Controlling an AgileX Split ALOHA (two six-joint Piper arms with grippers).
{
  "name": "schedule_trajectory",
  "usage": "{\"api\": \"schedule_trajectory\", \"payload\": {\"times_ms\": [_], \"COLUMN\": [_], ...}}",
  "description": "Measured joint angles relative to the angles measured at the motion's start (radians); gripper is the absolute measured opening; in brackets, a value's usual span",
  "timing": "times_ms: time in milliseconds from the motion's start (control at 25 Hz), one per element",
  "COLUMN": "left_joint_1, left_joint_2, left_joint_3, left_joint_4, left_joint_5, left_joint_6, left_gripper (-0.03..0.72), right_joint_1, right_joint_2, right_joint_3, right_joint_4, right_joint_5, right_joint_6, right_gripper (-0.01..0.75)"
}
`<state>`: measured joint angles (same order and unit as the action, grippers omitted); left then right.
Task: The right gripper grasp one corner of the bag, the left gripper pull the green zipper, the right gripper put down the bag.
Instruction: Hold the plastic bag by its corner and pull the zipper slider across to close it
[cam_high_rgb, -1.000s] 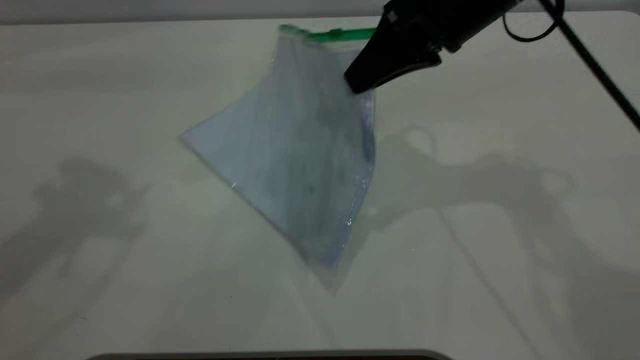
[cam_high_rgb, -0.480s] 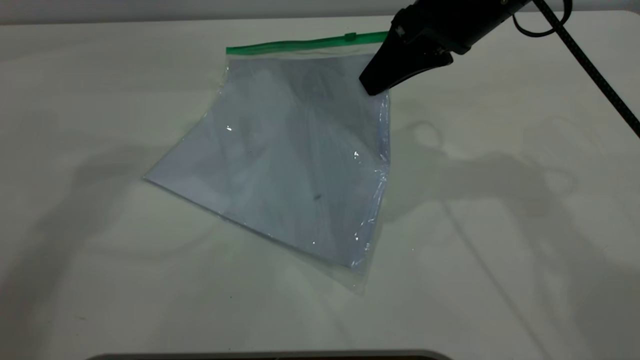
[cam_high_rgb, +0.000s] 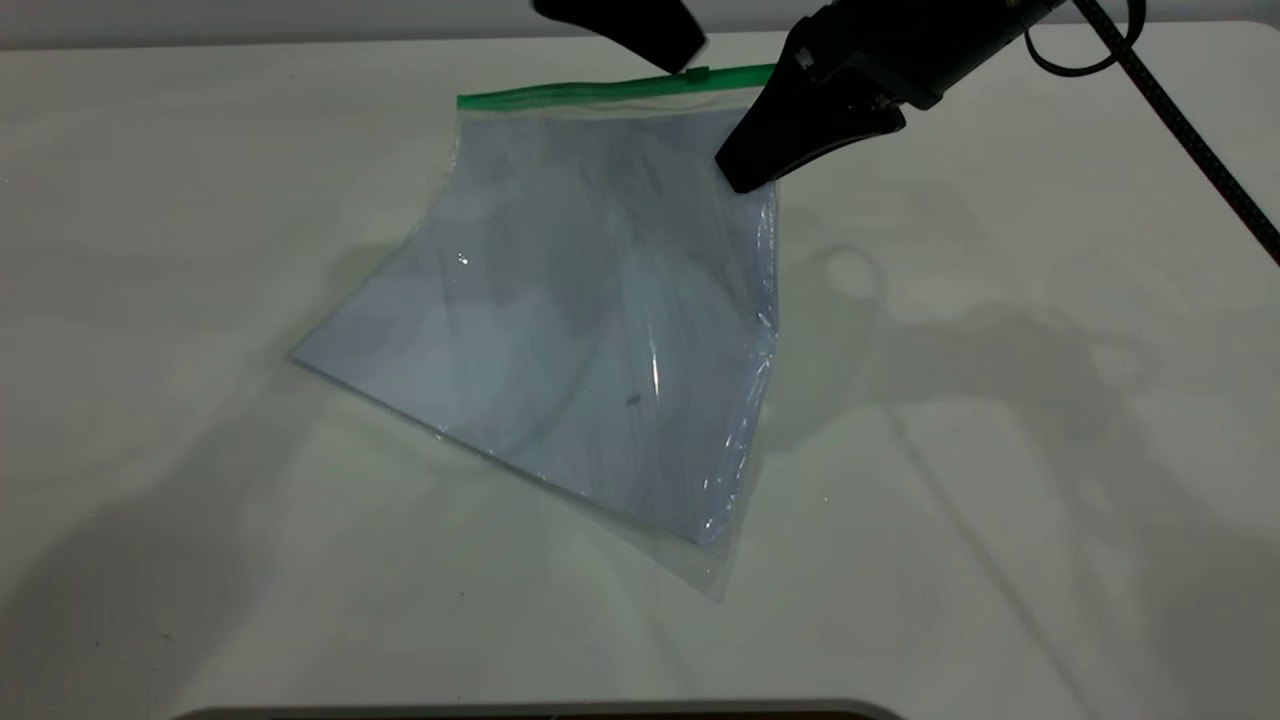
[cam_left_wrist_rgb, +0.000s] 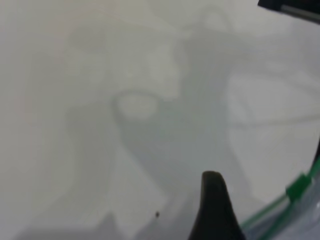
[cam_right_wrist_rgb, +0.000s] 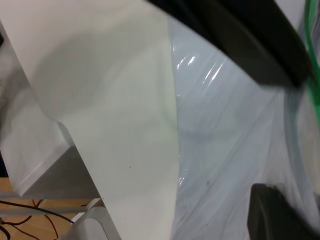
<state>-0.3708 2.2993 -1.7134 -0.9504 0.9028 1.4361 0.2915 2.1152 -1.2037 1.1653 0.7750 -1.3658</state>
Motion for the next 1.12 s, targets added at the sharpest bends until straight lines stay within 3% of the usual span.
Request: {"api": "schedule_trajectory", "payload": {"times_ms": [200,560,1120], "left_joint_1": [-0.024,-0.027,-0.027], "left_joint_2": [0.026,0.026,0.026], "left_joint_3": [-0.018,-0.018,-0.018], "left_joint_4": [-0.036,-0.045,-0.005], "left_joint_5": [0.002,0.004,0.025], "left_joint_6": [0.007,0.009,-0.017], "left_gripper": [0.559,0.403,0.382], "right_joint_1": [0.0,0.0,0.0], "right_joint_2": [0.0,0.0,0.0], "right_joint_3": [0.0,0.0,0.0], "right_joint_4": [0.0,0.0,0.0], "right_joint_5": [0.001,0.001,0.001], "right_joint_6": [0.0,0.0,0.0], "right_gripper": [0.033,0.033,0.033]}}
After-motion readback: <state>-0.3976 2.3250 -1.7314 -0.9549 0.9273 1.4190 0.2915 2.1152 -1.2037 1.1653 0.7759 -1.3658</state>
